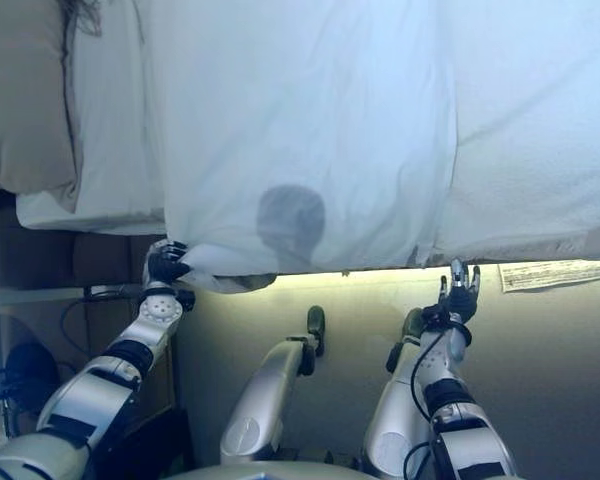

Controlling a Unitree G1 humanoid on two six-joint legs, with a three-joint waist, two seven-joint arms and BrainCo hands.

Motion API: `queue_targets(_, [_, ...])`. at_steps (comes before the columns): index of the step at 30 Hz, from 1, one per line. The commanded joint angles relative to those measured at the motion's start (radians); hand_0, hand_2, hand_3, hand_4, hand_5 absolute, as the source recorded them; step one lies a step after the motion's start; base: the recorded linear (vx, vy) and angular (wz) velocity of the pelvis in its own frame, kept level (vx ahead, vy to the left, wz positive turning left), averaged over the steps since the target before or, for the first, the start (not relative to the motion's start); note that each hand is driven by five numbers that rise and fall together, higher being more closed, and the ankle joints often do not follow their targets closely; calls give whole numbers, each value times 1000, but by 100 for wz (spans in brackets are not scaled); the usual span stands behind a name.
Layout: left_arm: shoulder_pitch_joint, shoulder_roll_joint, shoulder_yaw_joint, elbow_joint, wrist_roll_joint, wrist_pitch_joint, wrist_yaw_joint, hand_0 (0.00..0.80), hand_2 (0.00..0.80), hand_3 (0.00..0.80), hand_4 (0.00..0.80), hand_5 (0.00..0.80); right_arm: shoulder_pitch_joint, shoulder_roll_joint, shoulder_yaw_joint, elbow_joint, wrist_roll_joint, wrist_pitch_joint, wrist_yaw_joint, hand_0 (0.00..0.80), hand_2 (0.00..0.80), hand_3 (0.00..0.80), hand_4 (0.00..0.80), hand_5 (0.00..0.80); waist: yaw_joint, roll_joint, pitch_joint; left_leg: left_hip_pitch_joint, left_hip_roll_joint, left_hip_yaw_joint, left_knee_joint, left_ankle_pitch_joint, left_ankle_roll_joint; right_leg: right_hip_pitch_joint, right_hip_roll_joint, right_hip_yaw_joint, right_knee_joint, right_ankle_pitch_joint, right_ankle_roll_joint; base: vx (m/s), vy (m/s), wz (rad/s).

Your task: Make the bed neatly

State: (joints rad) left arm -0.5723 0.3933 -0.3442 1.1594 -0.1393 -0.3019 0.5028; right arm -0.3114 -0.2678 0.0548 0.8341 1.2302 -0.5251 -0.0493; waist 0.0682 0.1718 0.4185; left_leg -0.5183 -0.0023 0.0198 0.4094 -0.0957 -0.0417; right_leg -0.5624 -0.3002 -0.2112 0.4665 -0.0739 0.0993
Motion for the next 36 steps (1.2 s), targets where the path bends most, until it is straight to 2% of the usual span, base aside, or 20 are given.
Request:
queue_targets(1, [350,-48,-51,118,31,125,-28,0,0,0,0,0,-1,32,-26,-92,25,-43,30,0,0,0,0,0,80,-77,55,-20,-18,-27,-67,124,0,27,-74,8,-68,169,81,-10,-55,1])
queue_targets(8, [372,-61,-54,129,43,127,-78,0,0,0,0,0,1,31,-21,-102,24,-32,27,0,0,0,0,0,80,-81,56,-11,-13,-26,-79,126,1,32,-74,2,-69,169,82,-1,-6,0])
queue_targets(11, [358,-59,-51,127,7,74,-94,0,0,0,0,0,-6,29,-18,-90,32,-24,43,0,0,0,0,0,76,-84,56,-14,-8,-22,-79,126,0,26,-75,5,-67,169,82,0,0,0])
queue_targets(15, [317,-62,-63,100,-33,-37,-97,0,0,0,0,0,-18,32,-11,-89,37,-19,55,0,0,0,0,0,75,-92,60,-24,-4,-22,-76,128,0,14,-74,9,-60,172,83,-7,-32,2])
queue_targets(20, [250,-93,-105,13,-49,-138,-66,0,0,0,0,0,-36,42,6,-116,26,-10,44,0,0,0,0,0,78,-113,80,-54,-1,-26,-64,132,4,-12,-71,7,-42,174,85,-37,-78,-1])
queue_targets(21, [235,-98,-115,-8,-37,-136,-40,0,0,0,0,0,-41,42,11,-122,27,-11,37,0,0,0,0,0,79,-118,86,-61,0,-28,-62,133,5,-17,-71,4,-39,176,86,56,-101,-3])
queue_targets(22, [222,-103,-122,-25,-26,-132,-16,0,0,0,0,0,-45,42,17,-125,30,-16,34,0,0,0,0,0,81,-123,86,-56,2,-36,-55,106,0,-15,-67,12,-25,151,101,53,-124,-2])
queue_targets(25, [169,-111,-140,-87,-1,-111,82,0,0,0,0,0,-65,38,31,-135,-25,-37,6,0,0,0,0,0,82,-139,101,-80,5,-44,-51,113,0,-32,-60,6,-20,159,106,-27,-108,2])
queue_targets(26, [153,-112,-142,-106,8,-107,116,0,0,0,0,0,-71,36,34,-138,-40,-43,0,0,0,0,0,0,81,-144,101,-104,4,-42,-53,143,5,-49,-60,-5,-31,189,93,-101,-71,1])
queue_targets(33, [61,-92,-149,-182,73,-19,278,0,0,0,0,0,-125,1,61,-148,-74,-46,-42,0,0,0,0,0,77,-156,101,-172,-3,-52,-20,144,12,-108,-41,-2,-12,193,92,-12,-44,-2])
queue_targets(34, [50,-89,-150,-182,69,-6,289,0,0,0,0,0,-131,-2,68,-152,-75,-44,-47,0,0,0,0,0,77,-154,101,-168,-5,-55,1,109,9,-109,-37,10,14,161,103,69,-4,-1])
queue_targets(36, [28,-85,-150,-178,59,18,300,0,0,0,0,0,-146,-6,78,-159,-75,-39,-56,0,0,0,0,0,75,-149,101,-199,-10,-50,36,98,13,-140,-38,17,53,149,97,17,25,-2])
